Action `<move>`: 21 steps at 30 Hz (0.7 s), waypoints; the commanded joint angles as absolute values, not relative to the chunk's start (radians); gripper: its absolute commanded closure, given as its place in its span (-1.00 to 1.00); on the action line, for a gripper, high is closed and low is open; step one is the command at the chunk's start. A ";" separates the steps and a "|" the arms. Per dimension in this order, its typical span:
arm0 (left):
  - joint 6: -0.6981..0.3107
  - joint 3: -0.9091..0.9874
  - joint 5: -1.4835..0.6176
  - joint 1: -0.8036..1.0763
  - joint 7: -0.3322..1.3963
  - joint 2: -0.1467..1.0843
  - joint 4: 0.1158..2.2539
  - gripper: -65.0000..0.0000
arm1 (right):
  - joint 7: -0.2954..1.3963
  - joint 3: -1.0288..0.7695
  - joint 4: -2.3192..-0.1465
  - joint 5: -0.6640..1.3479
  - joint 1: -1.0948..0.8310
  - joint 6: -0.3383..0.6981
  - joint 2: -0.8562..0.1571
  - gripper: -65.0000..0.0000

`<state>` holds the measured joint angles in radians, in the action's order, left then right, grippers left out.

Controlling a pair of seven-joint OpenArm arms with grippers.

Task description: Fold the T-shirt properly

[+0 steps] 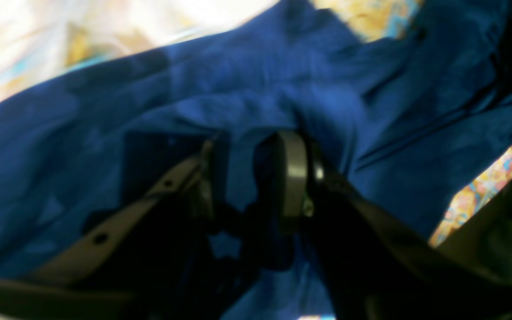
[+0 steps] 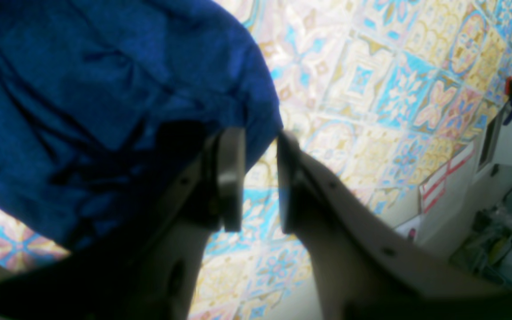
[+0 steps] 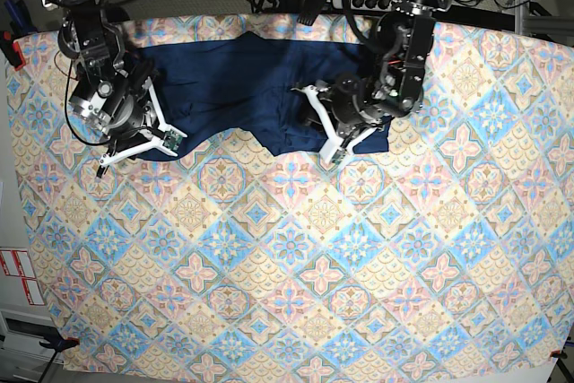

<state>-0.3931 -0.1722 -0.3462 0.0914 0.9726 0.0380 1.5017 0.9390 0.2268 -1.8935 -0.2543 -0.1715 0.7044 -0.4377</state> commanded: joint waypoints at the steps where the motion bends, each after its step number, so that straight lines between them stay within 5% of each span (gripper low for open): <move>1: -0.397 -0.180 -0.337 0.062 0.951 0.013 1.494 0.48 | 0.931 0.219 -1.913 -0.254 -0.160 0.698 -0.450 0.61; 6: -0.397 -0.191 -0.268 0.018 0.914 -0.048 1.385 0.48 | 0.929 0.200 -1.922 -0.254 -0.183 0.698 -0.450 0.61; 10: -0.397 -0.186 -0.283 0.067 0.949 -0.038 1.509 0.48 | 0.929 0.174 -1.933 -0.254 -0.209 0.698 -0.450 0.61; 21: -0.397 -0.183 -0.280 0.300 1.007 0.183 1.867 0.48 | 0.955 0.084 -1.926 -0.245 -0.209 0.698 -0.447 0.59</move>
<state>-0.3939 -0.1852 -0.2672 0.3069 1.0225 0.1844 1.8503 0.9581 0.0933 -1.9129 -0.2405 -0.2192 0.7033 -0.4328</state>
